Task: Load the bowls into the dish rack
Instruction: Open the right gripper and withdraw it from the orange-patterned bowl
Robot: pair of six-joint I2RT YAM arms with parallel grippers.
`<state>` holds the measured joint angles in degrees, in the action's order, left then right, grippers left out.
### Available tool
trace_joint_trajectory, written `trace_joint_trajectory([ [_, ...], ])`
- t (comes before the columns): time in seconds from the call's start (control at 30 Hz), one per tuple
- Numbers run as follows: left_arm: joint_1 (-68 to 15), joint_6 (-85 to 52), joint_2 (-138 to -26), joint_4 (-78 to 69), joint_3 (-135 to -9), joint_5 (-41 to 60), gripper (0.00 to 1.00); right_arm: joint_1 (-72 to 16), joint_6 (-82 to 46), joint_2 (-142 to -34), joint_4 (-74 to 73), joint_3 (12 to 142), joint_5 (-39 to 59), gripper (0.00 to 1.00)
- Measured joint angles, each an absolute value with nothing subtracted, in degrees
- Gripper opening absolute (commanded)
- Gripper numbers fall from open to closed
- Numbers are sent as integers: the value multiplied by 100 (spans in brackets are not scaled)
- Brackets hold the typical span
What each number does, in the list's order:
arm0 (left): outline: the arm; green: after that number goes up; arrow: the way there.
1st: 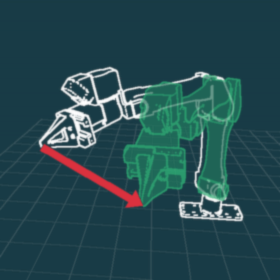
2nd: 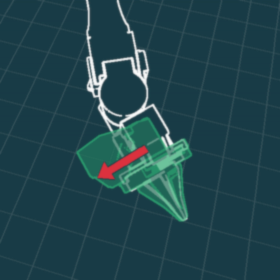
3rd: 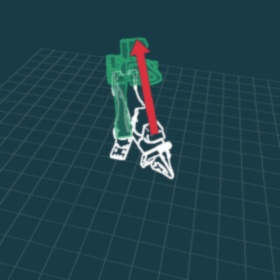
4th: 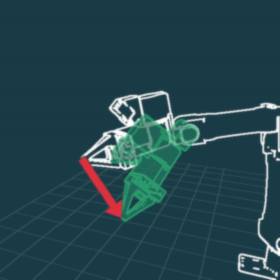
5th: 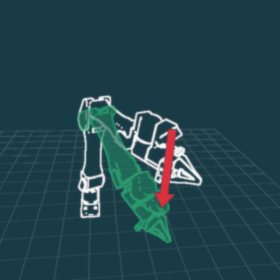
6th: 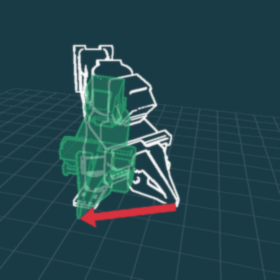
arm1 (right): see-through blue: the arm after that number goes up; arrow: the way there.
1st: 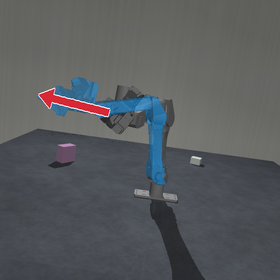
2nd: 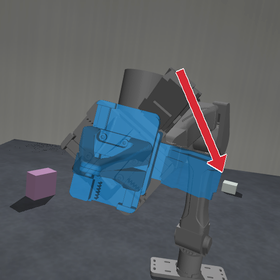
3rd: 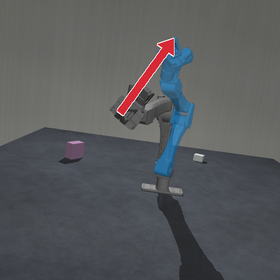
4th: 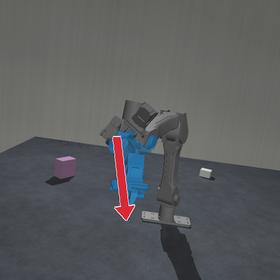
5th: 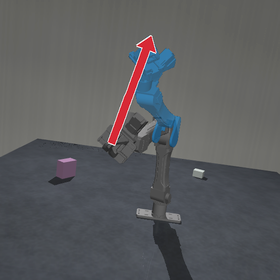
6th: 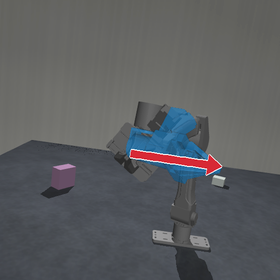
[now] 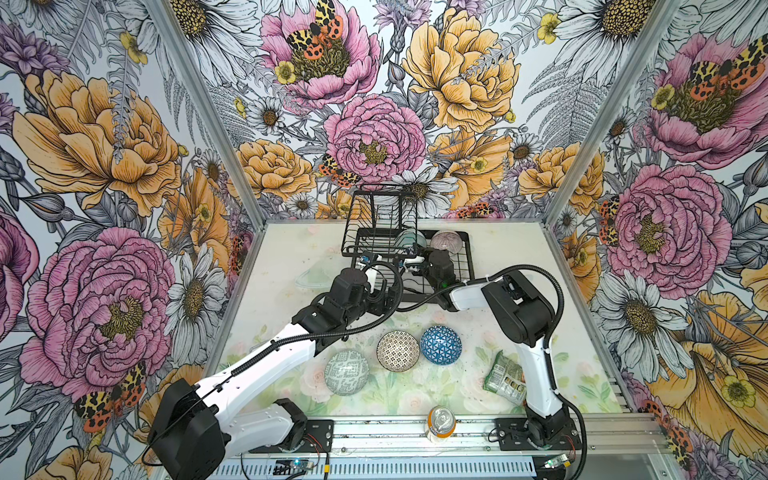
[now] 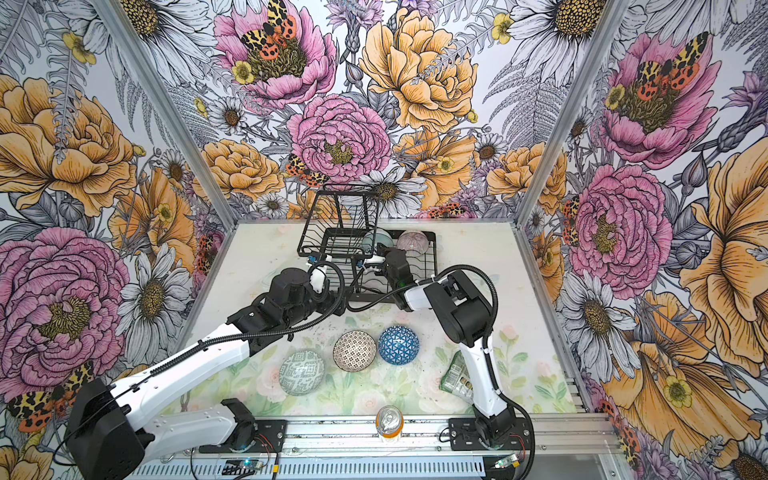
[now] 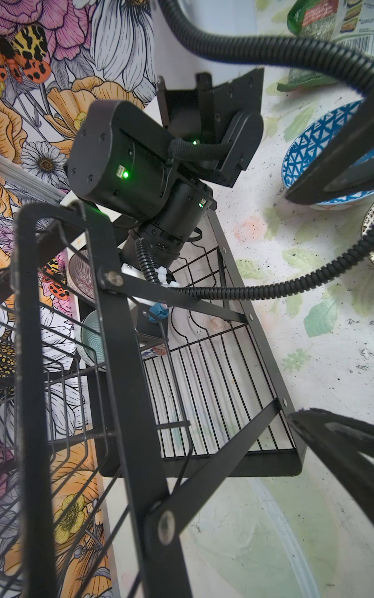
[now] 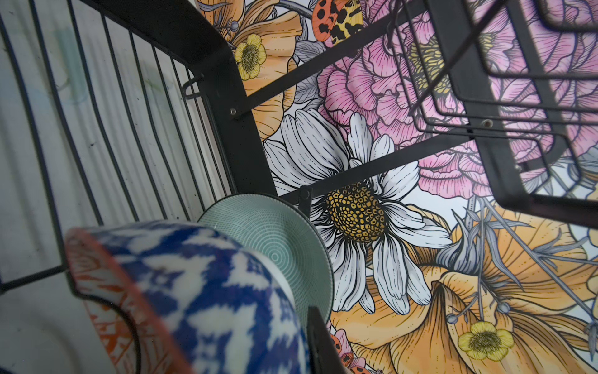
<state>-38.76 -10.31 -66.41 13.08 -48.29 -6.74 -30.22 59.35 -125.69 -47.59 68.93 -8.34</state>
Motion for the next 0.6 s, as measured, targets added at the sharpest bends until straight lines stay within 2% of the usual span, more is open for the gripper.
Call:
trace_joint_trajectory([
  [0.27, -3876, -1028, -6641, 1308, -4829, -674, 99, -3033, 5929, -12569, -4742, 6893, -860, 19],
  [0.5, -3876, -1028, -6641, 1308, -4829, -674, 99, -3046, 5867, -12562, -4613, 6829, -908, 35],
  [0.6, -3876, -1028, -6641, 1308, -4829, -674, 99, -3048, 5833, -12534, -4563, 6764, -943, 48],
])
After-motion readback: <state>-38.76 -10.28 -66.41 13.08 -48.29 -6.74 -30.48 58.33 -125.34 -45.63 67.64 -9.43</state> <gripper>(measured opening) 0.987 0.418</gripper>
